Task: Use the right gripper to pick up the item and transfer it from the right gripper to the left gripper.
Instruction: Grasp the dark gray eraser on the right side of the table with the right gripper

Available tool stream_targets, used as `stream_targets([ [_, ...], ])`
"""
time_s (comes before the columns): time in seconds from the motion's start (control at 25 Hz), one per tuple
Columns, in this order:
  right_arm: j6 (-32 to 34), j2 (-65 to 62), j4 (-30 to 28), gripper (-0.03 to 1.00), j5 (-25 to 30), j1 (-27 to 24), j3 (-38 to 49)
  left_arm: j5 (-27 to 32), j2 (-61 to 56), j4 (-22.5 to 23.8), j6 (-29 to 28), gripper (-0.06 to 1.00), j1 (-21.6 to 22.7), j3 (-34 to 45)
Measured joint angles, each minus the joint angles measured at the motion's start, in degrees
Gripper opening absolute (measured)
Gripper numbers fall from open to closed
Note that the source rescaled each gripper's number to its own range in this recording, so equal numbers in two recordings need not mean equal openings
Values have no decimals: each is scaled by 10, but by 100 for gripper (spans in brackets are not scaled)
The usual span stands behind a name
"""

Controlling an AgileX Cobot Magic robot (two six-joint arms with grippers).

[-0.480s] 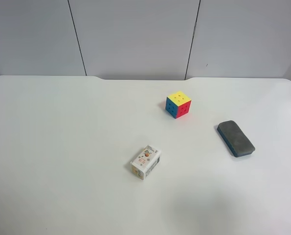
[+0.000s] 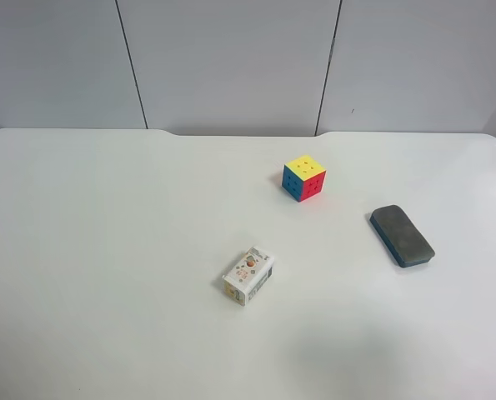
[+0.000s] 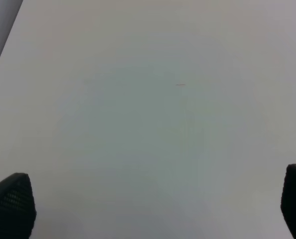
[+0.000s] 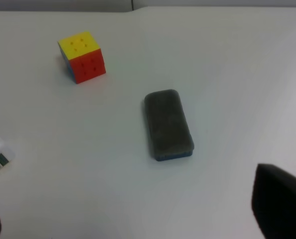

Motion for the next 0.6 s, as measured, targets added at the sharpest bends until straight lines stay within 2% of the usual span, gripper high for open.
stream_targets([
  [0.2, 1, 34, 0, 100, 0, 0, 0, 0, 0, 0, 0, 100, 0, 0],
  [0.44, 9, 185, 0, 100, 0, 0, -6, 0, 0, 0, 0, 100, 0, 0],
  [0.6, 12, 286, -4, 100, -19, 0, -45, 0, 0, 0, 0, 100, 0, 0],
])
